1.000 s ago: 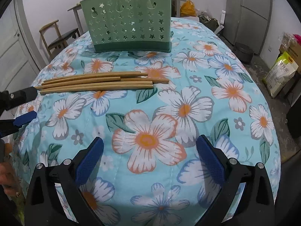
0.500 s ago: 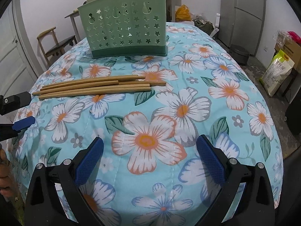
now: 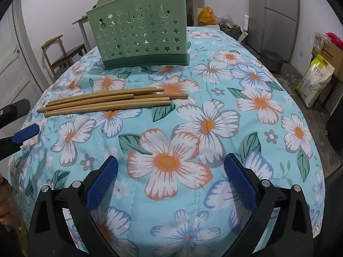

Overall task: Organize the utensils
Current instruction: 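Grasp the bundle of bamboo chopsticks with the left tool and lift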

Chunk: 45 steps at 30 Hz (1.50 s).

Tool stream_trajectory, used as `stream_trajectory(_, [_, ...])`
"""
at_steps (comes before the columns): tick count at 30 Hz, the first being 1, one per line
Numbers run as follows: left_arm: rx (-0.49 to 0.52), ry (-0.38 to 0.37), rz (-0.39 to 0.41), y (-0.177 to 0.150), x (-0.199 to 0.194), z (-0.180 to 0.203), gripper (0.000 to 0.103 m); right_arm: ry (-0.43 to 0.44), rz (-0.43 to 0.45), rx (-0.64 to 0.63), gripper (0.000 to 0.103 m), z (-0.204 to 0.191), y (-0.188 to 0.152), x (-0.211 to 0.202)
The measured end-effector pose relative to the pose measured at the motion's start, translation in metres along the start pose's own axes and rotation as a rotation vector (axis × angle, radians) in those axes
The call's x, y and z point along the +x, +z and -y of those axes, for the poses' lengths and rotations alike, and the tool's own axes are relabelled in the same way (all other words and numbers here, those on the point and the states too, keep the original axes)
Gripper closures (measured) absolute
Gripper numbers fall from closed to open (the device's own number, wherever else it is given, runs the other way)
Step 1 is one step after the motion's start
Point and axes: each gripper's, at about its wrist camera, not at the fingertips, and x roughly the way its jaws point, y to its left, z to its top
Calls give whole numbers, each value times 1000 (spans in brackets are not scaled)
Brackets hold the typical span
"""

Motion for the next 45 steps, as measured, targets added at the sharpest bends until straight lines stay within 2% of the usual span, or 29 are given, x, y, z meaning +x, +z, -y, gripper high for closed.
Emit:
stream_trajectory(4, [-151,-57,-14,7,15,-21,48,-4,10,4,6,0,-1,0])
stream_trajectory(6, [-260,-67,-34,10,25,-37,55,-1,9,7,6,0,-1,0])
stream_trajectory(8, [-328,-77,-23,12,27,-47,67,8,10,17,6,1,-1,-1])
stream_trajectory(9, [-366,-85,-17,13,28,-52,69,11,11,21,6,2,-1,-1])
stream_trajectory(15, [-483,-91,9,12,29,-66,84,13,16,25,6,2,-1,-1])
stream_trajectory(18, [-499,-81,16,8,27,-70,94,15,17,25,6,2,-1,-1])
stream_trajectory(23, [-500,-85,37,2,18,-71,94,16,20,27,6,2,-1,-2])
stream_trajectory(28, [-529,-116,20,-2,13,-74,94,17,19,27,6,3,-1,-2])
stream_trajectory(31, [-593,-136,5,-3,15,-82,88,15,18,32,6,3,-2,-2])
stream_trajectory(37, [-712,-134,2,2,22,-91,88,15,18,33,6,3,-1,-2])
stream_trajectory(45, [-770,-110,35,1,22,-97,91,15,22,33,6,3,-1,-2])
